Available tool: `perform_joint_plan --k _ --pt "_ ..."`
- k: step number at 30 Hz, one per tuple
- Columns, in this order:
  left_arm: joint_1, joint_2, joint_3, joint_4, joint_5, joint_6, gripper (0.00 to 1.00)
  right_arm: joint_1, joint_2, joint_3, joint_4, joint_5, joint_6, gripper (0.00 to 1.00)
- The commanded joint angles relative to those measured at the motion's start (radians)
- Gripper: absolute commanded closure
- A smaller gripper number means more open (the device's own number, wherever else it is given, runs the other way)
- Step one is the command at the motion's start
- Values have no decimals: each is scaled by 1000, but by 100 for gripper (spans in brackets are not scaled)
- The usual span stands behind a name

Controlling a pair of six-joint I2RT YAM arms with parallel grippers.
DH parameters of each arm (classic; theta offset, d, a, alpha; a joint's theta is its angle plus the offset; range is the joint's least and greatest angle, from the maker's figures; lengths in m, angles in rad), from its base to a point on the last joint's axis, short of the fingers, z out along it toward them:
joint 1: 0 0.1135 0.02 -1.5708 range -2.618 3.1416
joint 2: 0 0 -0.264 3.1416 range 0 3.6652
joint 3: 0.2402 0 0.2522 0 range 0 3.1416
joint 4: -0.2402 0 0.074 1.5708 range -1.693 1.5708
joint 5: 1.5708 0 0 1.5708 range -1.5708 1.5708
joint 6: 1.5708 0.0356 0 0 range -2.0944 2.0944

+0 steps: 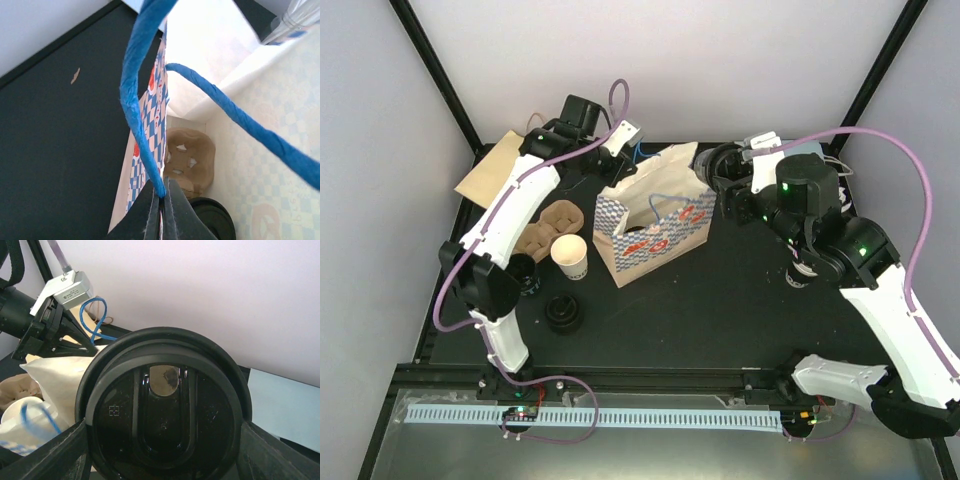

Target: Pack the takeout coffee

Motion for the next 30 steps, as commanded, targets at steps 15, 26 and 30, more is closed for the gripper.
perform_joint_plan --k 15,26,30 --pt "-115 -217 -128 122 -125 48 98 20 -36 -97 -34 -307 -63 37" --pt "-172 -318 -235 190 -129 67 98 248 24 -266 46 36 -87 36" --pt "-186 -358 -264 215 -130 78 98 250 39 -278 47 13 -100 36"
